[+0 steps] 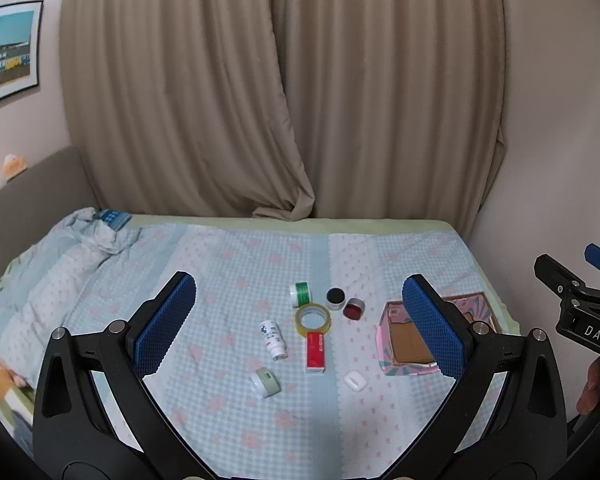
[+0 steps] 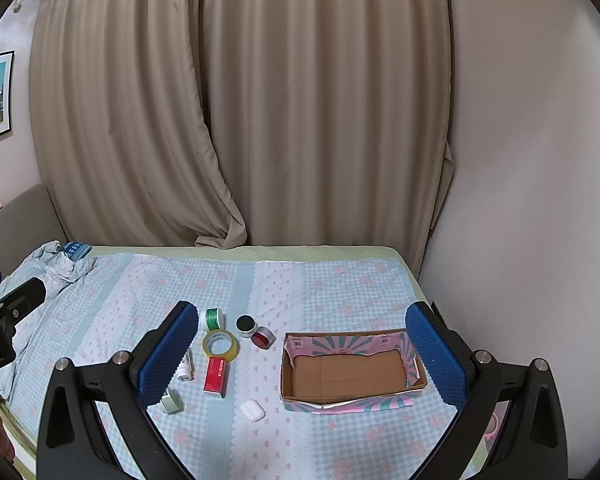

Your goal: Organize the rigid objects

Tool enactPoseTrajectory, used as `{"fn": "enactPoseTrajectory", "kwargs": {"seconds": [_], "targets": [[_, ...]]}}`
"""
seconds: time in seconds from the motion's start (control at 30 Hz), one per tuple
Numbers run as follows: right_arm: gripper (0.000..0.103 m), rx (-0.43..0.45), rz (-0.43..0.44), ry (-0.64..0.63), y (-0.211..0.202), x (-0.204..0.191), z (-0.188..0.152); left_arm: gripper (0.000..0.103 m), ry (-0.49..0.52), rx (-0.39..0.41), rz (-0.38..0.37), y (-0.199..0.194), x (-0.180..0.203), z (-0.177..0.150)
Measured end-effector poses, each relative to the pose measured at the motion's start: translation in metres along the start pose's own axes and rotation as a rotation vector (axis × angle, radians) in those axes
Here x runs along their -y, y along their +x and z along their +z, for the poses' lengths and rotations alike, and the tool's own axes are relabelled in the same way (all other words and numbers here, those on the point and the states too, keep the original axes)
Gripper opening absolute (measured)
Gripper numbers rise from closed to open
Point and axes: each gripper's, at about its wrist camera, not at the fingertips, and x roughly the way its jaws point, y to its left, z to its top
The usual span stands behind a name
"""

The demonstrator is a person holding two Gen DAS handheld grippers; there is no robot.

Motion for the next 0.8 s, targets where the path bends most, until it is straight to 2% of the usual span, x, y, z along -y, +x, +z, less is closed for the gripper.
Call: {"fn": "enactPoseTrajectory", "kwargs": {"seconds": [0.8], "targets": [[0.103, 0.004, -0.003, -0.005, 0.010, -0.003, 0.001, 0.103, -0.004, -0.006, -0.003, 0.005, -0.004, 0.003]]}}
